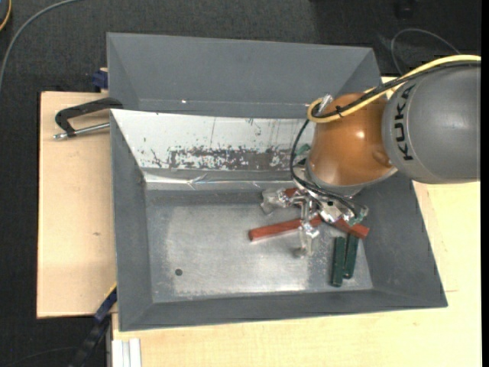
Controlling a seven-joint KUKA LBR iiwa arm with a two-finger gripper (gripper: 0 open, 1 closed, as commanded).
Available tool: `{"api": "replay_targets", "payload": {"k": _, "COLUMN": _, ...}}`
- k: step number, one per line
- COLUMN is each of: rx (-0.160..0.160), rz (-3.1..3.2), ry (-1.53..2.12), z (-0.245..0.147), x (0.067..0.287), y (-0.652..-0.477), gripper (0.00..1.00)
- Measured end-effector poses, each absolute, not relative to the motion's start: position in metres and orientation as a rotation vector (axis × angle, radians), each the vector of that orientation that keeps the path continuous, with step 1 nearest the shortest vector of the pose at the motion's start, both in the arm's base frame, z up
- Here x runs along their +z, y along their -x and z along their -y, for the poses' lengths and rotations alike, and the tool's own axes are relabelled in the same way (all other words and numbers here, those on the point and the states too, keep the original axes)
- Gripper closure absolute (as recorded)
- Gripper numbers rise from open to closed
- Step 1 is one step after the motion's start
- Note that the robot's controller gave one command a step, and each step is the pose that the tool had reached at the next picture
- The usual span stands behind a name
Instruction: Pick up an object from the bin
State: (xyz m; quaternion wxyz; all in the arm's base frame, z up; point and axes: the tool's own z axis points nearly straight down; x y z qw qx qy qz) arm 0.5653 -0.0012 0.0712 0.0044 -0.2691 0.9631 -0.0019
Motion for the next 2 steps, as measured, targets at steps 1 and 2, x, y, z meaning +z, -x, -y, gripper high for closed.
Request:
{"api": "replay_targets", "payload": {"k": 1, "rx": 0.002, "rz": -3.019, "ry": 0.852, "z": -0.004, "x": 0.071, "y": -0.564, "gripper": 1.00}}
{"api": "replay_targets", "payload": {"k": 2, "rx": -0.004, "rz": -2.998, "ry": 0.886, "z": -0.019, "x": 0.255, "y": -0.558, "gripper": 1.00}}
